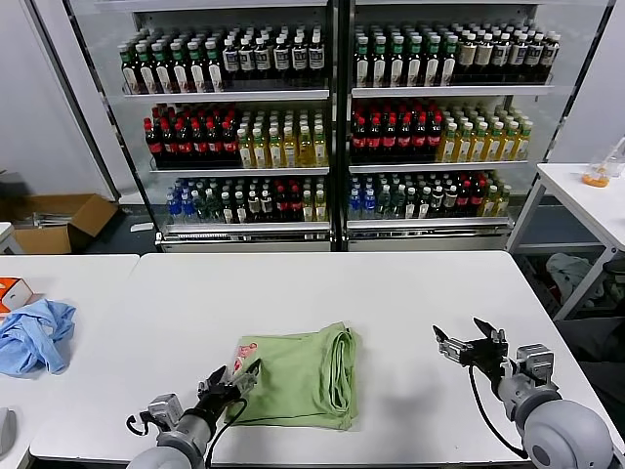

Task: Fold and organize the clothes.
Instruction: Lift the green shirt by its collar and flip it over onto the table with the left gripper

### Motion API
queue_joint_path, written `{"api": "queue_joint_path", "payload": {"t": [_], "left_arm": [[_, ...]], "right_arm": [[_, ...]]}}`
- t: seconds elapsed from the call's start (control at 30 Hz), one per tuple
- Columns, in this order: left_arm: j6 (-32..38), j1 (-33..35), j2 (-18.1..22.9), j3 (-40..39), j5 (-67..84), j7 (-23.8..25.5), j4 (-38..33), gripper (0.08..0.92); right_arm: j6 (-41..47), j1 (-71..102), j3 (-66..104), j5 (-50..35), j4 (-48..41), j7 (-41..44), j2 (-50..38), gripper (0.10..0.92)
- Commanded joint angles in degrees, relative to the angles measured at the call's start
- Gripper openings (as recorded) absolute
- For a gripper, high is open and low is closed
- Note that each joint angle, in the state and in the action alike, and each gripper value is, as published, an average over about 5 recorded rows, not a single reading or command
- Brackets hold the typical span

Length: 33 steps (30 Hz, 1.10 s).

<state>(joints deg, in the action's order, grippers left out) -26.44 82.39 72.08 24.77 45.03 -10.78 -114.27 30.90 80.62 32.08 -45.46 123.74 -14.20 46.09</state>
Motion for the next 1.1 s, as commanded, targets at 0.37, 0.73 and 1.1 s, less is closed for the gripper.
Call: {"api": "queue_joint_path", "payload": {"t": [0.37, 0.73, 1.1], "left_arm": [[-1.8, -1.1, 0.4, 1.9, 19.0, 1.0, 1.6, 0.464], [-1.1, -1.1, 1.8, 4.3, 27.5, 2.6, 0.0, 0.152], [-1.4, -0.2, 0.9, 15.3, 33.8, 2.6, -1.4, 0.109]], "right_arm": [[0.3, 1.0, 0.6, 0.1, 1.4, -0.5, 0.3, 0.823], [0.3, 1.1, 1.0, -0.2, 1.3, -0.4, -0.2, 0.823], [0.0, -0.3, 0.8, -0.9, 0.2, -0.2, -0.8, 0.823]]}}
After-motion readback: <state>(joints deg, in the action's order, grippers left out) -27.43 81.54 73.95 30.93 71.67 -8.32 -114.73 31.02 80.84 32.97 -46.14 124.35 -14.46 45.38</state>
